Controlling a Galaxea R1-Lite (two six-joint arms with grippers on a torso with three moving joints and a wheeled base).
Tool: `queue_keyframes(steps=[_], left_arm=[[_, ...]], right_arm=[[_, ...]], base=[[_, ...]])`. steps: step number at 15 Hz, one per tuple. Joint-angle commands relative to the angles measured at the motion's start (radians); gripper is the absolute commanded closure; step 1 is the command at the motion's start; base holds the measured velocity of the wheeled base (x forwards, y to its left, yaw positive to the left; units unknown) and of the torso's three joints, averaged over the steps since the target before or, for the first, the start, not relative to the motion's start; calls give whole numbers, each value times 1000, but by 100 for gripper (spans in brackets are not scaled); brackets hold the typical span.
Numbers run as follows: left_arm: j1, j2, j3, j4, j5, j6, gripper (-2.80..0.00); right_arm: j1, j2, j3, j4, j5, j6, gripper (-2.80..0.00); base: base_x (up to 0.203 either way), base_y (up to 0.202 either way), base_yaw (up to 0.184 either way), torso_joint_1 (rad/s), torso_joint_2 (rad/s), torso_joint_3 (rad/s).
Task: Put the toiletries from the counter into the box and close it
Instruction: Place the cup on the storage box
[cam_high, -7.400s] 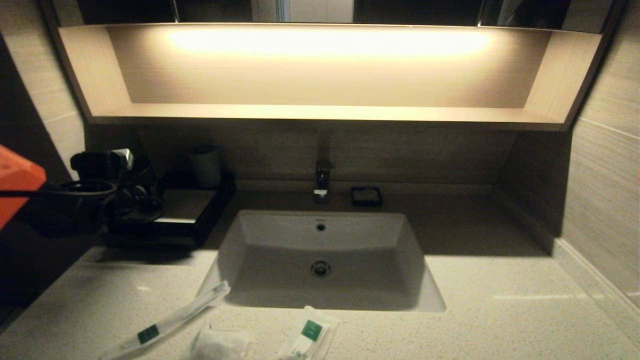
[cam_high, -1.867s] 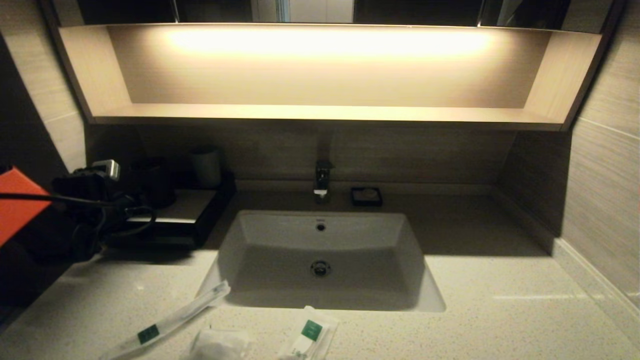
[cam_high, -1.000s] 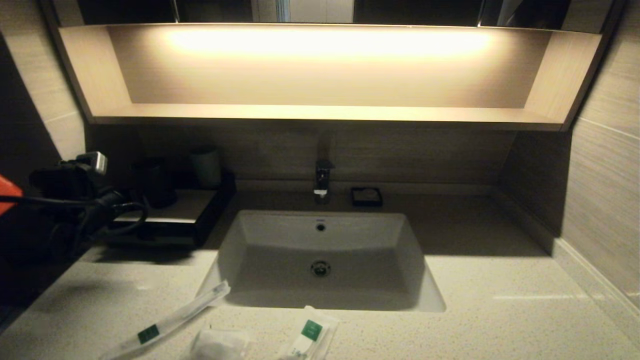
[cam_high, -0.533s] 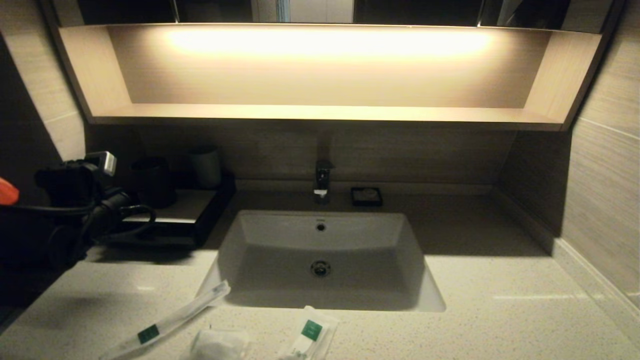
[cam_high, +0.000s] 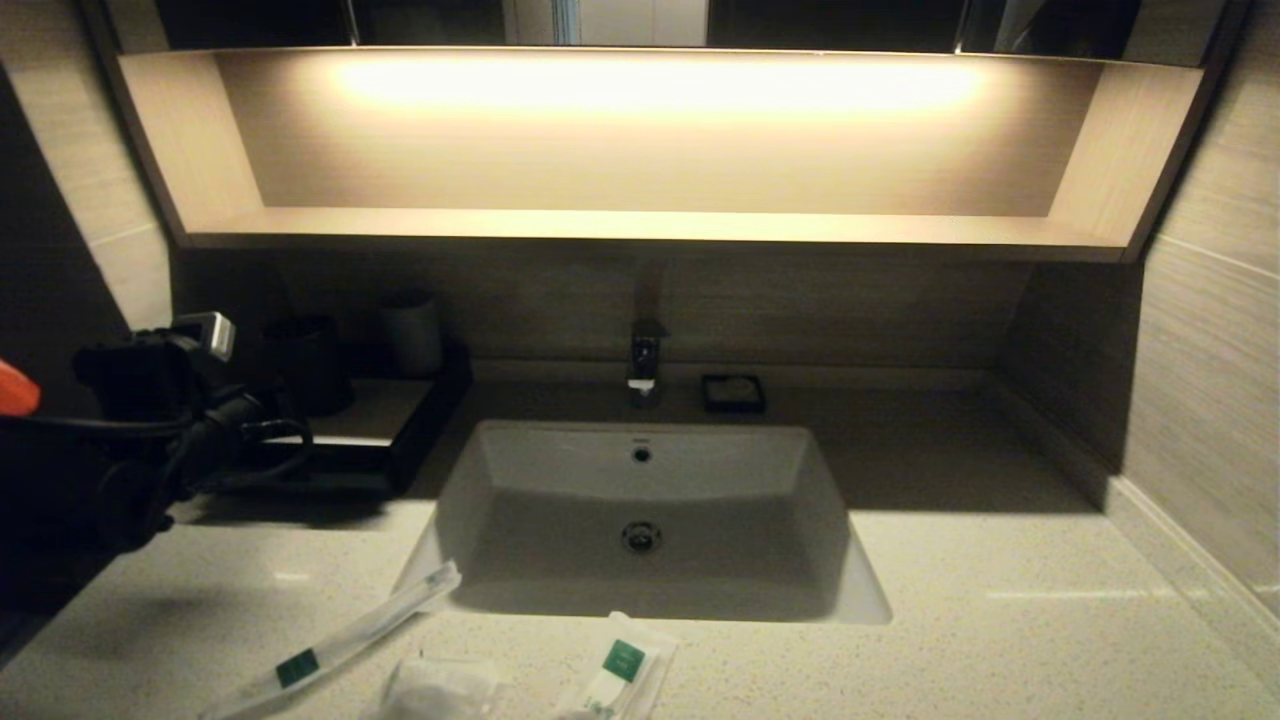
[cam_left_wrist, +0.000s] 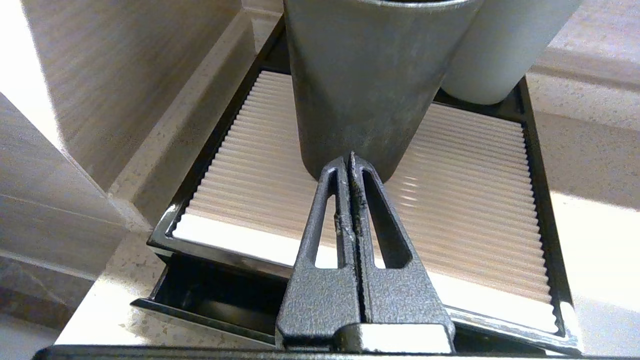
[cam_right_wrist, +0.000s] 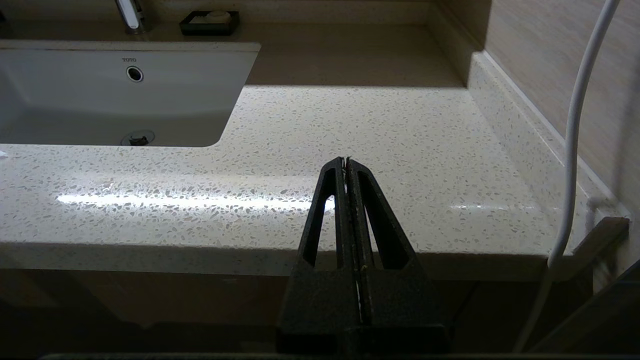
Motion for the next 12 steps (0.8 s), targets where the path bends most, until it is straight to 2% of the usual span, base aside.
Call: queue_keyframes(steps=[1,7,12], left_arm=[[1,3,-8,-5,7,3,0],[1,46,-40,-10,14,28,0],[4,121,-109,-11,26,34,0]], right_arm=[[0,0,2,0,0,-1,0],[0,0,2,0,-1,-1,0],[0,0,2,0,0,-1,0]], base=[[0,0,0,0,0,0],[0,0,0,0,0,0],[0,0,0,0,0,0]])
